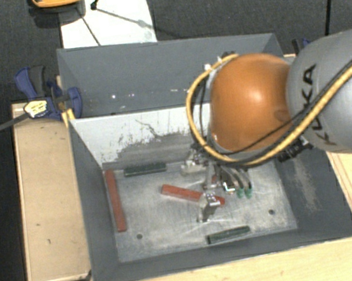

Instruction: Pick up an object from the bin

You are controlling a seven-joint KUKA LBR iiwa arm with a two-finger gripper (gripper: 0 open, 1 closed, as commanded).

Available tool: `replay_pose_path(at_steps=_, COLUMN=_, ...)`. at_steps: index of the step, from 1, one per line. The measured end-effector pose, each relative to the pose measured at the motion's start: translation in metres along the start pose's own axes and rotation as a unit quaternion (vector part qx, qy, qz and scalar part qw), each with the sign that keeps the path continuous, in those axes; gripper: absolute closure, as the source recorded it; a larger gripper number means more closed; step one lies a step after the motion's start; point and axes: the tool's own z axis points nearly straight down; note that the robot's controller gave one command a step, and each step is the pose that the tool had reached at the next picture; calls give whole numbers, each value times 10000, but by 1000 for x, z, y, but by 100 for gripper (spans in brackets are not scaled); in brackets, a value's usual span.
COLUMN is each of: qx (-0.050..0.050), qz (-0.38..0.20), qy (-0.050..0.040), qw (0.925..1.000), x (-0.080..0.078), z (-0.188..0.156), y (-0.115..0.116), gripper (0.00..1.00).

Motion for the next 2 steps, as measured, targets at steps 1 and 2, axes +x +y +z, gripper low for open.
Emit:
replay_pose_path(at_steps=1, qx=-7, qz=22, qy=-41, qw=10000, x=-2, z=-4, y=-1, gripper=0)
replay_pose_path(at_steps=2, qx=-13, qz=-142, qy=-80, qw=9999, x=-11, z=44, y=-7, gripper=0)
